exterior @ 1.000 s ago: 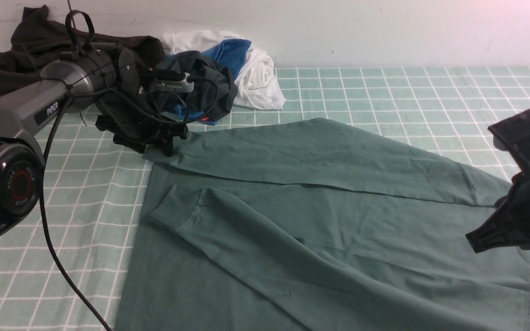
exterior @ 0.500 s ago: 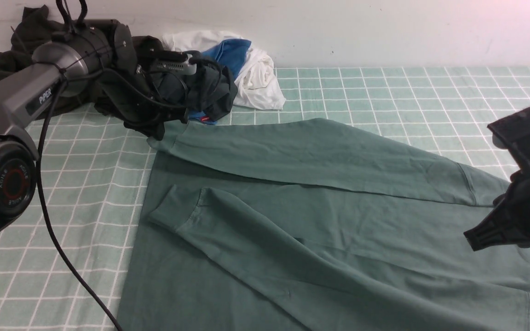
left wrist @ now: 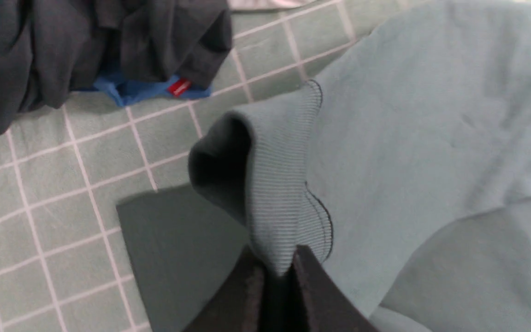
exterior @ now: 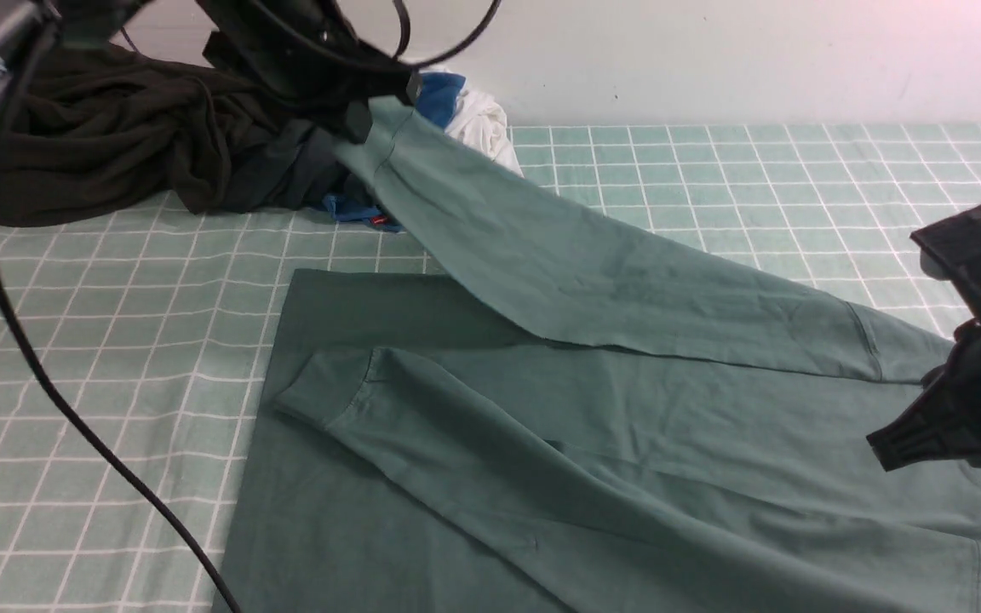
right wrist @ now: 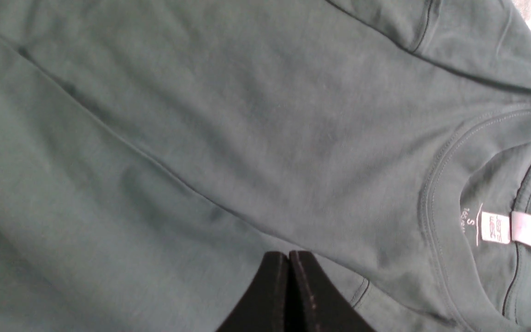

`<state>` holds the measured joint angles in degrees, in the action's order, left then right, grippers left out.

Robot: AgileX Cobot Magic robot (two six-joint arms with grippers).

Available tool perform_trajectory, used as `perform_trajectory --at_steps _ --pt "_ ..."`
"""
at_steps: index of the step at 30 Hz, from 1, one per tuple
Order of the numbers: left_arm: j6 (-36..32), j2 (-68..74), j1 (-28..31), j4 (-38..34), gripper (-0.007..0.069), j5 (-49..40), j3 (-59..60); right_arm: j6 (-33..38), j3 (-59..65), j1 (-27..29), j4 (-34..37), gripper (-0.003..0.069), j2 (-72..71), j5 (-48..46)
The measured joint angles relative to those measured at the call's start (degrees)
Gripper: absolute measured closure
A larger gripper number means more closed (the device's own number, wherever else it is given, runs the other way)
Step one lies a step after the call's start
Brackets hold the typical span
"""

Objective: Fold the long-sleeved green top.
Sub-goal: Use the left arm to drag and drop the cuff onto the cuff closest to the left arm

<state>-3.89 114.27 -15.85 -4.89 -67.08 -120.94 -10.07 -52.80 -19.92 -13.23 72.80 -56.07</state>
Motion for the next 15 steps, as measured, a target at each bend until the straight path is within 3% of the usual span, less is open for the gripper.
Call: perform_trajectory --at_steps 5,6,8,13,15 --pt "2.62 -12.42 -0.10 0.20 0.0593 -3.25 12.26 2.22 -0.05 -0.01 2.78 0.0673 -7.60 -1.82" --pt "3.28 -17.66 -0.10 0.41 0.0593 -3.08 21.23 3.27 -0.05 -0.07 3.81 0.0673 -10.26 -2.36" --pt "3.89 -20.02 -0.10 0.41 0.0593 -2.28 25.76 3.70 -0.05 -0.07 4.32 0.0673 -11.80 -2.46" --pt "5.51 -33.12 -0.10 -1.94 0.0573 10.94 59.46 4.58 -0.05 -0.07 5.48 0.0673 -16.20 -3.42" --pt "5.33 -34.21 -0.10 -2.54 0.0550 15.18 65.82 4.70 -0.05 -0.07 5.84 0.0673 -16.20 -3.52"
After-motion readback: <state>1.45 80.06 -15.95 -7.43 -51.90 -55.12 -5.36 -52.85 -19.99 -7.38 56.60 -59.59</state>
